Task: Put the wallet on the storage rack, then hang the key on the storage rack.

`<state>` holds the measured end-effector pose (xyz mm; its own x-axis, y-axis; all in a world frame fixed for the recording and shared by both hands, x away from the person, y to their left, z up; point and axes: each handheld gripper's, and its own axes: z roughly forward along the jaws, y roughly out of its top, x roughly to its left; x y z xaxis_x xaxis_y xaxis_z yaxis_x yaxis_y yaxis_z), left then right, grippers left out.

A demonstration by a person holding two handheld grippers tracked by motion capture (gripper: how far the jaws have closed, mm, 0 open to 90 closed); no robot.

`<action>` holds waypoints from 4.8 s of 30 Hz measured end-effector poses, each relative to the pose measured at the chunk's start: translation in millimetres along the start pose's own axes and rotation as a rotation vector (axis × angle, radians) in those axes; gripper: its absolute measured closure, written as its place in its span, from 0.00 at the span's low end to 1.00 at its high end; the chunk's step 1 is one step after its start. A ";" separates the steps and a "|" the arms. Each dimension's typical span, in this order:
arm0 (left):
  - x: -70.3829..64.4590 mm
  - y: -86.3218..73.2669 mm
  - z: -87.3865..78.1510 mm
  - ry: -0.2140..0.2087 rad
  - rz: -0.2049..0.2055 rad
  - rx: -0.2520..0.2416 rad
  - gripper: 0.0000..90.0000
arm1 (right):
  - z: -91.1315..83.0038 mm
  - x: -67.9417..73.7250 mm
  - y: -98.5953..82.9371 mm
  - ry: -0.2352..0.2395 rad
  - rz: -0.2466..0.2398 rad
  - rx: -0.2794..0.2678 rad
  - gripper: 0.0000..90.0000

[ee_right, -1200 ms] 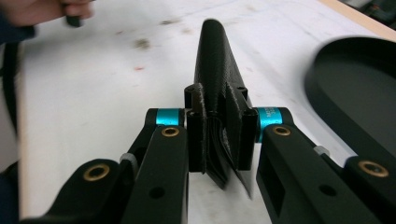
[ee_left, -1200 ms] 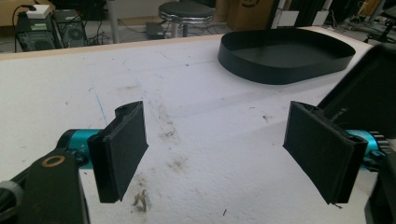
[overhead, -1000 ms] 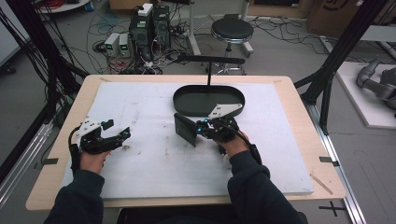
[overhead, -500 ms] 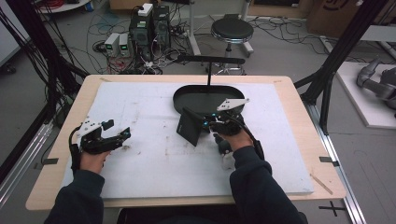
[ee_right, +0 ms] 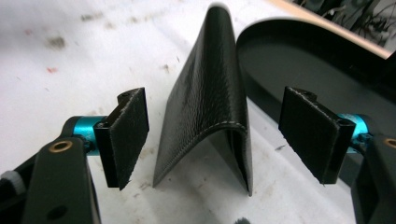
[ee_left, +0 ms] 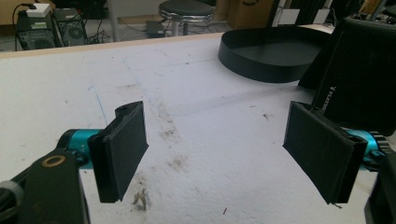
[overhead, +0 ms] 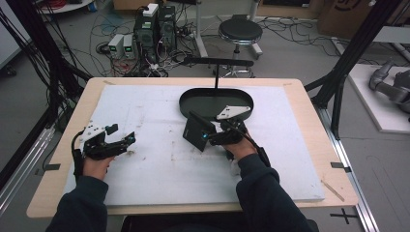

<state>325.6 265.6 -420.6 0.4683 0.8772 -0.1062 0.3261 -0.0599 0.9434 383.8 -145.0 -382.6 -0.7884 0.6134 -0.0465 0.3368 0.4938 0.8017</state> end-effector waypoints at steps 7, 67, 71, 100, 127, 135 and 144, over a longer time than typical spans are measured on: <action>0.4 -0.2 0.5 0.002 -0.001 0.002 0.23 | 11.5 -4.1 -1.7 0.043 -0.006 0.070 0.70; 1.7 -1.1 2.4 -0.003 -0.001 0.009 0.24 | 16.7 -130.3 -0.4 -0.388 0.315 0.053 0.75; 1.7 -1.2 2.7 -0.003 0.000 0.009 0.24 | 18.6 -133.5 -4.4 -0.408 0.365 0.089 0.73; 3.0 -1.2 3.0 0.011 -0.016 0.001 0.24 | -84.9 -68.2 -56.9 -0.218 0.148 -0.002 0.26; 1.8 -0.1 2.8 0.014 -0.004 0.006 0.24 | -99.1 -39.1 -83.1 -0.254 0.113 0.034 0.24; -2.7 0.5 3.5 0.012 0.009 0.011 0.24 | -99.0 -35.0 -83.2 -0.211 0.127 0.030 0.24; -2.6 -0.2 6.5 0.005 0.007 0.018 0.24 | -62.4 -16.5 -82.3 -0.070 0.141 0.143 0.24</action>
<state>329.6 260.3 -422.5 0.4661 0.8793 -0.0979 0.3376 -0.0745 0.9383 337.0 -234.3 -410.6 -0.6923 0.7215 0.0143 0.5144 0.4796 0.7109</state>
